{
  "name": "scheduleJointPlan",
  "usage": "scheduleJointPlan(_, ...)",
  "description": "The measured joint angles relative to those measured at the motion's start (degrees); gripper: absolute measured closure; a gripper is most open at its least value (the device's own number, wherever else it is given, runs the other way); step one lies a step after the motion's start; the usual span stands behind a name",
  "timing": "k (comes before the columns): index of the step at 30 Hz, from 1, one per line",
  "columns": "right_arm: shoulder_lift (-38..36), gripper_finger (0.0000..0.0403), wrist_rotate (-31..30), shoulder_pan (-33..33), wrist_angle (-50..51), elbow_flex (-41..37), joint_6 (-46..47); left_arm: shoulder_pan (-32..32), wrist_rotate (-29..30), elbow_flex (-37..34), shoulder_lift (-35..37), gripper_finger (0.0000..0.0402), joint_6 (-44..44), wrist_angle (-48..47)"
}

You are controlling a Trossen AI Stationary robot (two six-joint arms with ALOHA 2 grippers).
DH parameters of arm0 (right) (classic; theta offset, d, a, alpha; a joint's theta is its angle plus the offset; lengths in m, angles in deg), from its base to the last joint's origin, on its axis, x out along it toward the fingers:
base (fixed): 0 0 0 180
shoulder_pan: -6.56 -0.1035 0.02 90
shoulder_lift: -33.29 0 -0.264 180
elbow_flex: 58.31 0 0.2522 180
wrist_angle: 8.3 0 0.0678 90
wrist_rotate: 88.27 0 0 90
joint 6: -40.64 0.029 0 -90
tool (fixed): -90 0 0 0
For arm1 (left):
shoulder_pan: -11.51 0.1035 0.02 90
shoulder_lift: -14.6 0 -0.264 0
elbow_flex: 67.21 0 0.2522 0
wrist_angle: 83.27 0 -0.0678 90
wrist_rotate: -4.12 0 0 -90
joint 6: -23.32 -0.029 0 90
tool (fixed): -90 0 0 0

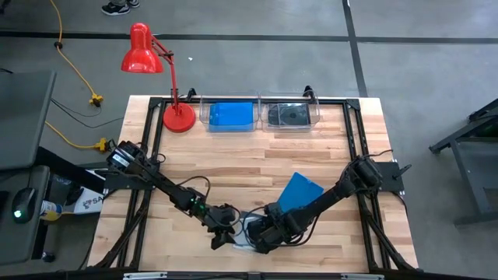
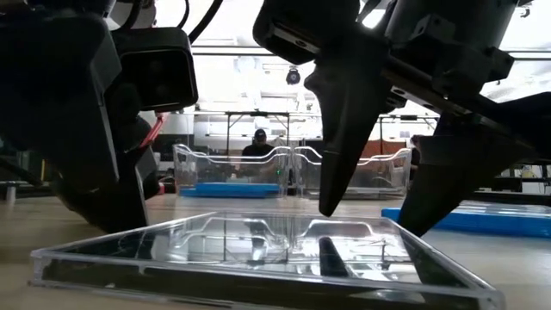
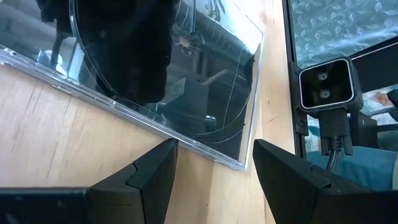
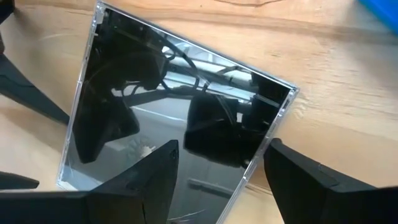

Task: Pick & place jewel cases by type
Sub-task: Put the black cd case into the right transparent bin

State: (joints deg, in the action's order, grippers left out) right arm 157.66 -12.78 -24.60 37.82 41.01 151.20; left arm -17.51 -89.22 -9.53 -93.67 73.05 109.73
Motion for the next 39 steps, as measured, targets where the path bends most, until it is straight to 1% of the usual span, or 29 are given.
scheduleJointPlan(15, -3.15, 0.0182, -3.19, -0.04, -0.73, -0.35, -3.22, 0.00, 1.07, 0.00, 0.00, 0.0188, -1.31, -0.31)
scheduleJointPlan(30, -3.91, 0.0182, -4.21, -0.04, -1.31, -0.37, -4.11, 0.00, 2.05, 0.00, 0.00, 0.0188, -1.51, -0.31)
scheduleJointPlan(35, -5.64, 0.0182, -4.35, -0.04, -1.05, -0.37, -4.74, 0.00, 2.21, -0.01, 0.00, 0.0188, -1.77, -0.27)
scheduleJointPlan(39, -7.93, 0.0182, -6.17, -0.04, -0.59, -0.24, -5.91, 0.02, 2.36, -0.02, 0.00, 0.0188, -1.93, -0.11)
